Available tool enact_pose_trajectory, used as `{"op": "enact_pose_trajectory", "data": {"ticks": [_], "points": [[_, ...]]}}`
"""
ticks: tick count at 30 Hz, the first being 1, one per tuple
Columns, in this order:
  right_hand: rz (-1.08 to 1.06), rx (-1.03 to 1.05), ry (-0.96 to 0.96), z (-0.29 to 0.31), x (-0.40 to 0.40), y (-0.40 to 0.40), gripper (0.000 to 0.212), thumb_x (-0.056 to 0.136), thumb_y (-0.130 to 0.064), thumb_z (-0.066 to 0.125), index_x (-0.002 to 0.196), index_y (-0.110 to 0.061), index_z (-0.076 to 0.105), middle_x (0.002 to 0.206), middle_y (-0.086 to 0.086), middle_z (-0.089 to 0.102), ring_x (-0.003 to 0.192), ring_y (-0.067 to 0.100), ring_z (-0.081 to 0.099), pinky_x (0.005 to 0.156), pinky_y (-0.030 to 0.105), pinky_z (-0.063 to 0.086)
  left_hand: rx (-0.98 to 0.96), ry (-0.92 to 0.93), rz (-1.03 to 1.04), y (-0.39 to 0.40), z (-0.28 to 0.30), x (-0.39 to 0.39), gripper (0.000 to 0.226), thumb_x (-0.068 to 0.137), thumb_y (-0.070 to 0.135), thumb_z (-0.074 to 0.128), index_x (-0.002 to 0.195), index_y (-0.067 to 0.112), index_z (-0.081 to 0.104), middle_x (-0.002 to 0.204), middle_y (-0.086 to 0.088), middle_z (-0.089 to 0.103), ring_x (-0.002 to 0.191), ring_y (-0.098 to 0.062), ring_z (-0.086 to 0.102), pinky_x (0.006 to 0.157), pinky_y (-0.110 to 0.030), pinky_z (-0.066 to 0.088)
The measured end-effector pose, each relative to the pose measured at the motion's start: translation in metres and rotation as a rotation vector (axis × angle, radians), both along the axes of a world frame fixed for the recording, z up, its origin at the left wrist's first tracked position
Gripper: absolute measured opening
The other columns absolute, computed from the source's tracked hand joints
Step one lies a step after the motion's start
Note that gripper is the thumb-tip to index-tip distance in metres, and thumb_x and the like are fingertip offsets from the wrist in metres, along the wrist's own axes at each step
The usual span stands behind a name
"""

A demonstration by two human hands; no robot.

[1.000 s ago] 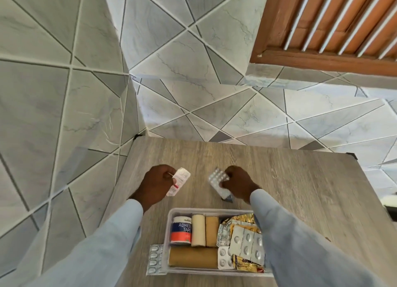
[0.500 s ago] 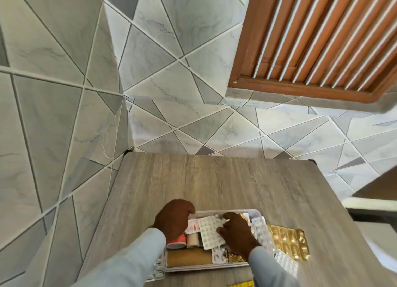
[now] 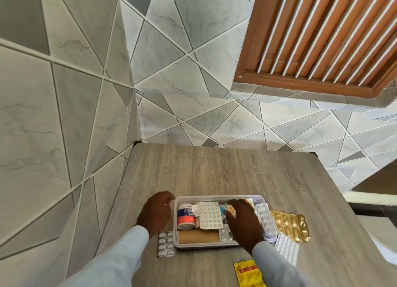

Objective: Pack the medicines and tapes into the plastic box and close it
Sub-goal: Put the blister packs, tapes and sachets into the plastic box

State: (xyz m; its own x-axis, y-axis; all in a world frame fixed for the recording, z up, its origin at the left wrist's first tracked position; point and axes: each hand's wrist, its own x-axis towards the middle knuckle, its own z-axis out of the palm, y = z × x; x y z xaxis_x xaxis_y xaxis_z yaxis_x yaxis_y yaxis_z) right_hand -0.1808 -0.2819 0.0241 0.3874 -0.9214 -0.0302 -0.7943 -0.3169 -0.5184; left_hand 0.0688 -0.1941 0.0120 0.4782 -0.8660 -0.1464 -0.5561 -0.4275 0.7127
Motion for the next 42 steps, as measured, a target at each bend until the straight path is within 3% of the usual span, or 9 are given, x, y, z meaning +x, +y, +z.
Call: {"op": "enact_pose_trajectory", "data": {"ticks": [4,7,14,18,25,28,32,37,42], "points": [[-0.019,-0.134,-0.128,-0.004,-0.042,0.029,0.009,0.088,-0.027,0.060,0.092,-0.032,0.055,0.086,-0.013,0.057,0.079,0.000,0.053,0.070,0.017,0.044,0.288,0.057,-0.096,0.035,-0.030,0.000,0.063,0.082,0.012,0.061,0.139,0.026,0.038,0.146,-0.004,0.042,0.130,-0.021,0.044,0.109,-0.032,0.038],[-0.120,-0.123,-0.076,-0.017,-0.087,0.049,0.026,0.083,-0.029,0.068,0.075,-0.036,0.044,0.069,-0.018,0.049,0.067,0.003,0.051,0.058,0.020,0.038,0.410,-0.063,-0.212,0.055,-0.050,-0.017,0.084,0.077,0.037,0.070,0.147,0.028,0.023,0.157,0.000,0.022,0.143,-0.019,0.025,0.117,-0.035,0.024],[-0.119,0.438,0.216,-0.052,-0.123,0.056,0.100,0.049,-0.072,0.075,0.128,-0.026,0.035,0.123,0.002,0.047,0.120,0.028,0.050,0.098,0.038,0.043,0.338,-0.340,-0.112,0.067,-0.049,-0.060,0.048,0.080,0.038,0.061,0.125,0.027,0.049,0.130,0.002,0.052,0.121,-0.021,0.049,0.098,-0.033,0.041],[-0.114,0.506,0.261,-0.056,-0.115,0.053,0.090,0.064,-0.043,0.078,0.134,-0.021,0.027,0.129,0.010,0.048,0.120,0.032,0.051,0.097,0.040,0.046,0.506,-0.321,-0.041,0.078,-0.038,-0.075,0.045,0.075,0.041,0.064,0.116,0.031,0.048,0.117,0.000,0.052,0.113,-0.025,0.050,0.092,-0.037,0.042],[0.052,0.534,0.218,-0.058,-0.125,0.046,0.044,0.072,-0.042,0.072,0.107,-0.026,0.050,0.117,0.003,0.056,0.116,0.024,0.053,0.095,0.032,0.043,0.374,0.129,0.129,0.111,-0.030,-0.093,0.020,0.076,0.009,0.071,0.075,0.025,0.059,0.087,-0.005,0.062,0.082,-0.022,0.061,0.073,-0.031,0.047],[0.163,0.525,-0.015,-0.045,-0.122,0.044,0.008,0.086,-0.024,0.061,0.086,-0.028,0.053,0.094,-0.004,0.060,0.094,0.014,0.058,0.085,0.027,0.047,0.377,0.341,0.115,0.106,-0.008,-0.103,0.013,0.069,0.004,0.075,0.078,0.010,0.068,0.075,-0.009,0.067,0.062,-0.018,0.063,0.057,-0.027,0.050],[0.141,0.525,-0.370,-0.009,-0.105,0.034,0.015,0.091,-0.015,0.058,0.097,-0.030,0.059,0.098,-0.009,0.063,0.090,0.008,0.059,0.069,0.010,0.044,0.227,0.564,0.202,0.081,0.030,-0.110,0.013,0.080,-0.005,0.064,0.090,0.001,0.069,0.080,-0.017,0.073,0.071,-0.025,0.071,0.060,-0.032,0.058],[-0.016,0.566,-0.579,0.019,-0.060,0.005,0.020,0.092,-0.019,0.059,0.111,-0.020,0.055,0.107,-0.001,0.063,0.099,0.017,0.060,0.087,0.037,0.053,0.024,0.374,0.252,0.041,0.043,-0.094,0.030,0.083,-0.008,0.056,0.082,0.020,0.066,0.085,-0.011,0.066,0.078,-0.027,0.066,0.066,-0.038,0.058],[0.005,0.552,-0.515,0.024,-0.010,-0.009,0.019,0.090,-0.007,0.057,0.102,-0.022,0.053,0.106,0.006,0.063,0.101,0.023,0.060,0.091,0.040,0.052,0.075,0.108,0.110,0.020,0.034,-0.071,0.039,0.077,0.002,0.063,0.081,0.040,0.060,0.088,-0.001,0.062,0.096,-0.031,0.064,0.084,-0.047,0.055]]}}
